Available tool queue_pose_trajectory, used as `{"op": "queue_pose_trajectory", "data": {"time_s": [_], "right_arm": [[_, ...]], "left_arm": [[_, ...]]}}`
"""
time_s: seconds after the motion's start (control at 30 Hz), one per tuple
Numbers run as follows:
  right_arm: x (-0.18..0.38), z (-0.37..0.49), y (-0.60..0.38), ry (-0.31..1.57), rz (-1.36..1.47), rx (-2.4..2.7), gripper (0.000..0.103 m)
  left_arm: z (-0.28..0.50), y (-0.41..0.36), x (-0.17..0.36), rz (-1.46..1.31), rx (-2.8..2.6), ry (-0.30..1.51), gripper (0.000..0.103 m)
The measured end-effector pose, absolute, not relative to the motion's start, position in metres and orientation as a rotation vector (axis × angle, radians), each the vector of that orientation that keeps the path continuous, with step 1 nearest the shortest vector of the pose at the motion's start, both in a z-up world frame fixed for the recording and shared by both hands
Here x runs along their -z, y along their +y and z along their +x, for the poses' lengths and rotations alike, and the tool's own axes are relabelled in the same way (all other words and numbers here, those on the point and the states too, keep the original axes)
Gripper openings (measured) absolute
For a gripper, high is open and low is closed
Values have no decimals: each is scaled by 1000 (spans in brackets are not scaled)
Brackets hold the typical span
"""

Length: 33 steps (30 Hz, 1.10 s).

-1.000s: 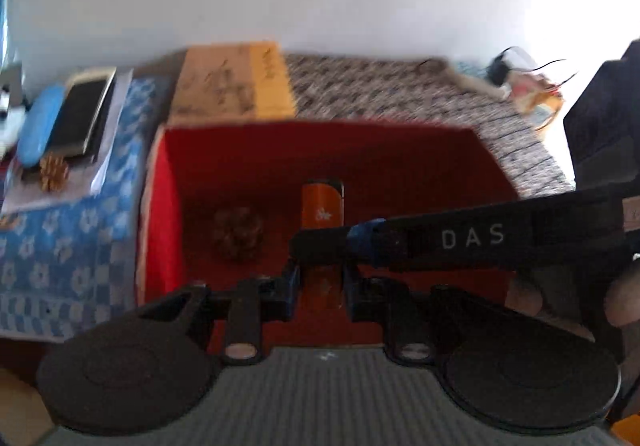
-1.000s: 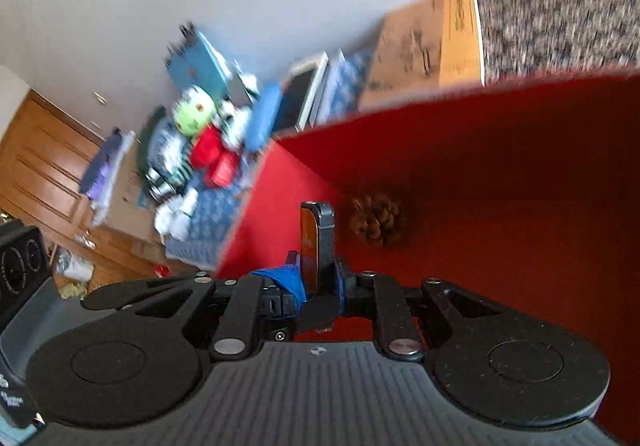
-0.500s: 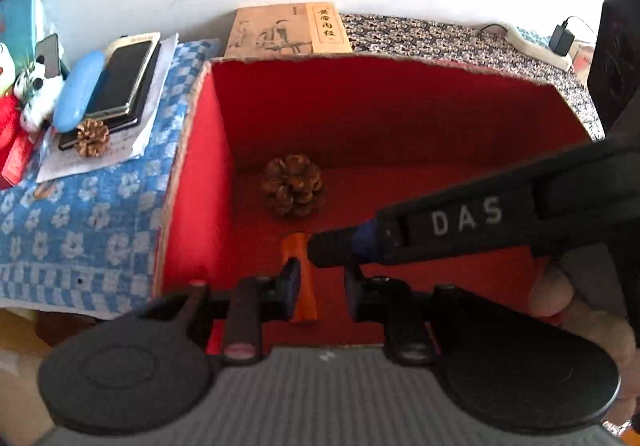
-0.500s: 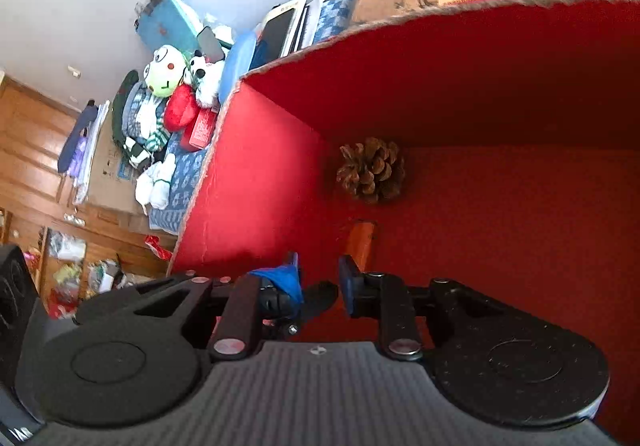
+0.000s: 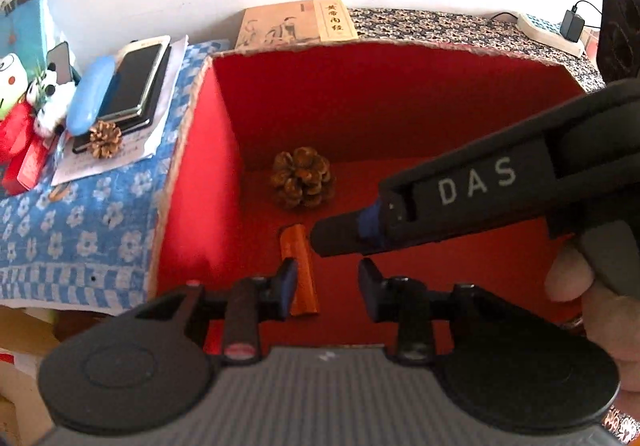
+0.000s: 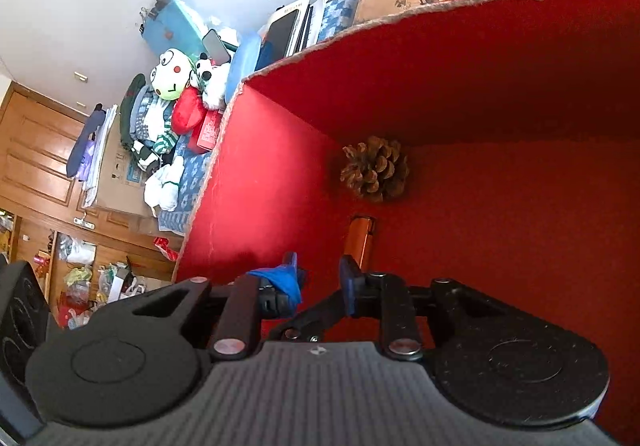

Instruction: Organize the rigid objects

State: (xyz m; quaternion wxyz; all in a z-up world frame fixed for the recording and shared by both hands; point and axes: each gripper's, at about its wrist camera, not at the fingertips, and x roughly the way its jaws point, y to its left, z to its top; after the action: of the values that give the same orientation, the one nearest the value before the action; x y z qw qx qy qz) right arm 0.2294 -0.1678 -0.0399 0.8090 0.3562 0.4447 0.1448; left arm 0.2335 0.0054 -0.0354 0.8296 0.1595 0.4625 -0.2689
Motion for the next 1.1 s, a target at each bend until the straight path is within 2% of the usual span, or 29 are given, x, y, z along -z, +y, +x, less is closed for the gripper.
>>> {"op": "queue_pose_trajectory", "data": {"time_s": [0.43, 0.57, 1.1], "right_arm": [[36, 224, -167, 901, 725, -218, 7], [33, 220, -168, 901, 682, -136, 7], [13, 165, -186, 783, 639, -19, 10]], "left_arm": [[228, 1, 33, 357, 529, 959, 47], [223, 0, 28, 367, 516, 943, 54], [189, -1, -3, 391, 419, 848, 58]]}}
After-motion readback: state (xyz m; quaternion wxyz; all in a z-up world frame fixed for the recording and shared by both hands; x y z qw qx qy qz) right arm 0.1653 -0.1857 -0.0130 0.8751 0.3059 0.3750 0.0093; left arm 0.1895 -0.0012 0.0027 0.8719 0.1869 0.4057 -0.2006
